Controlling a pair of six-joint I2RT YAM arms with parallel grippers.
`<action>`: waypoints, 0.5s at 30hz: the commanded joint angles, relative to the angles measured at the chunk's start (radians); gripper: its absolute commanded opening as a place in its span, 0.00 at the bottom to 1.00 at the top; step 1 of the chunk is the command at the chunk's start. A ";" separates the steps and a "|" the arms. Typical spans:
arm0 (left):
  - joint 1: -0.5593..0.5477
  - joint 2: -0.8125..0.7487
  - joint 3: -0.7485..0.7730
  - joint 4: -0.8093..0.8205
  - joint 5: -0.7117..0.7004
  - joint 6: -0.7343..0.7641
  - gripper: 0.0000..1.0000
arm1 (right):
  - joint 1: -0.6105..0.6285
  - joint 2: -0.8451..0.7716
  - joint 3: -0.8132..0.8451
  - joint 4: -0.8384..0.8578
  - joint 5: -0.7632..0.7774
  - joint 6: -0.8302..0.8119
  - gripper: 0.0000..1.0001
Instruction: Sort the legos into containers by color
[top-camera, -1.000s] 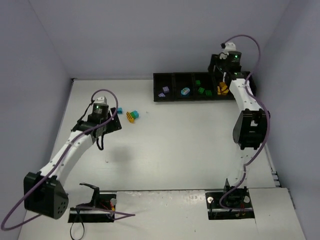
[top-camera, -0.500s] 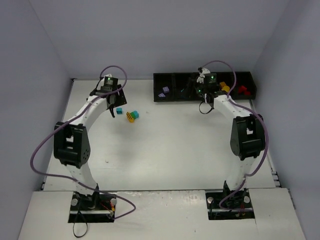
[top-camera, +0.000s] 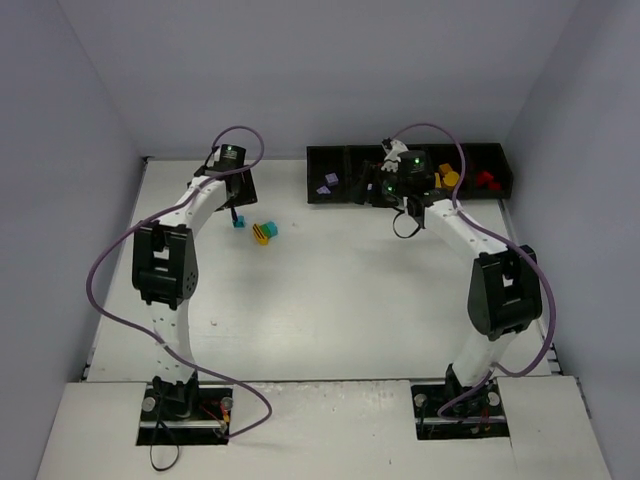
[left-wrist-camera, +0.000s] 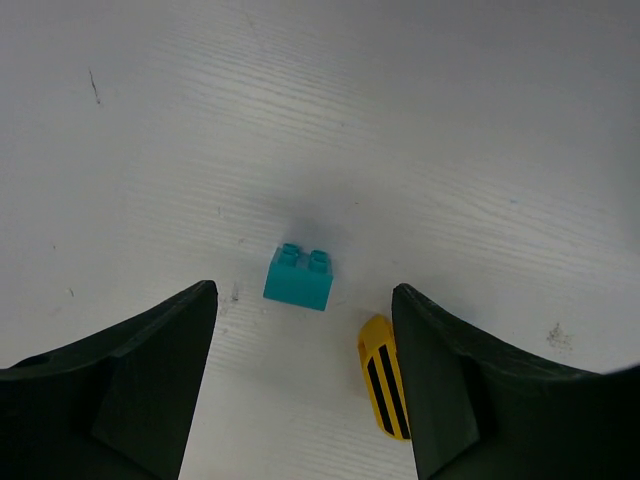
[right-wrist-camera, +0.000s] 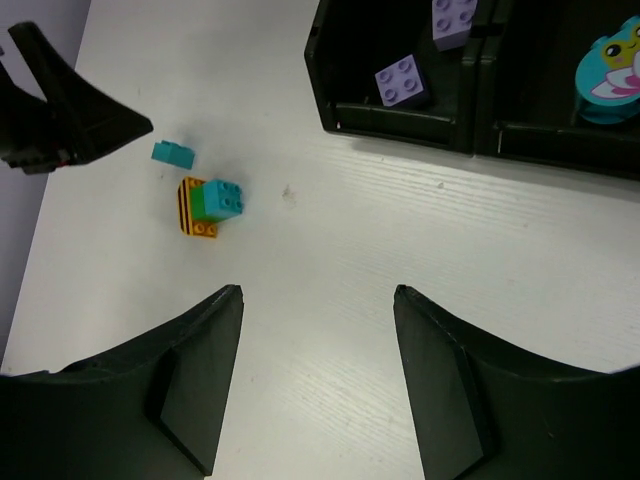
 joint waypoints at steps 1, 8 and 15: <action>0.014 0.014 0.081 -0.046 -0.003 0.023 0.64 | 0.014 -0.061 0.015 -0.009 -0.007 -0.015 0.59; 0.019 0.041 0.057 -0.043 0.028 0.021 0.63 | 0.036 -0.088 -0.014 -0.035 -0.005 -0.028 0.59; 0.019 0.073 0.050 -0.026 0.045 0.049 0.57 | 0.053 -0.114 -0.050 -0.052 -0.019 -0.038 0.59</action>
